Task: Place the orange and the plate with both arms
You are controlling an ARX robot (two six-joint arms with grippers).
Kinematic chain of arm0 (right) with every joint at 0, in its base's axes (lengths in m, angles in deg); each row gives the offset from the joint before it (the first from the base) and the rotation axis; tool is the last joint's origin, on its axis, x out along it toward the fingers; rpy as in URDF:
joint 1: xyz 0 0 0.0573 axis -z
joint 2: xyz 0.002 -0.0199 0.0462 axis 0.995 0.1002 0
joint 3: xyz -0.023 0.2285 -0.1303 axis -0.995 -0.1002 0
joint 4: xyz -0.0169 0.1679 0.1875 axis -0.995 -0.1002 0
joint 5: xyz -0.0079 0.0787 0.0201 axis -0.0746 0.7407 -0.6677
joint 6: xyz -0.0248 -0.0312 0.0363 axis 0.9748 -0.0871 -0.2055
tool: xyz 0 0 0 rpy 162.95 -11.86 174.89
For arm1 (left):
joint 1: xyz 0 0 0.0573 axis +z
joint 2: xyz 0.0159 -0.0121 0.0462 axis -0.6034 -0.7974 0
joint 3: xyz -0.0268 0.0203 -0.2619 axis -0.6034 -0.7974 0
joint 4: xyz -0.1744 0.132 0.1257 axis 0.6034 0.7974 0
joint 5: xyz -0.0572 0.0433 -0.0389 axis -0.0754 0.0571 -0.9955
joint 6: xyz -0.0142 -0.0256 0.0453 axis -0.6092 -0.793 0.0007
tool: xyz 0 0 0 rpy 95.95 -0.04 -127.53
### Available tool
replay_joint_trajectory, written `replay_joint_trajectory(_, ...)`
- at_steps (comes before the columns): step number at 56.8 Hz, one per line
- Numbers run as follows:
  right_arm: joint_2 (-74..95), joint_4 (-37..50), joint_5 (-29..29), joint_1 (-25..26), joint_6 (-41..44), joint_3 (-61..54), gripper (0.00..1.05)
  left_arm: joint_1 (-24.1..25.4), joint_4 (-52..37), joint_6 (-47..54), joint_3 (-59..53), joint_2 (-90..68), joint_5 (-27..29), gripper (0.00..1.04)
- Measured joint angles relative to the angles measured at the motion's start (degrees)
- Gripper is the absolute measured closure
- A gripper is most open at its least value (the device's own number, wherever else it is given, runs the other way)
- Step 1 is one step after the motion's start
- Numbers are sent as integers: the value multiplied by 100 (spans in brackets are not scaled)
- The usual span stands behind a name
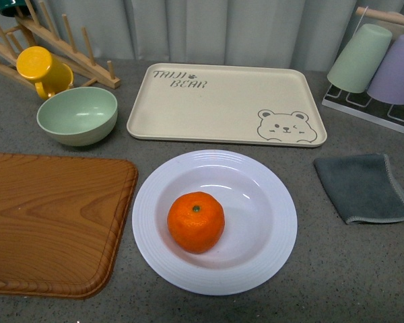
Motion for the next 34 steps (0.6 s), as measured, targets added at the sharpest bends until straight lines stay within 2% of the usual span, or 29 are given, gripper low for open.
replay_joint_trajectory(10,0,-2,0,0,0,0,9,2,533,61,-2,581,-9,101)
replay_joint_trajectory(34,0,-2,0,0,0,0,9,2,1504,98,-2,1576,-9,101)
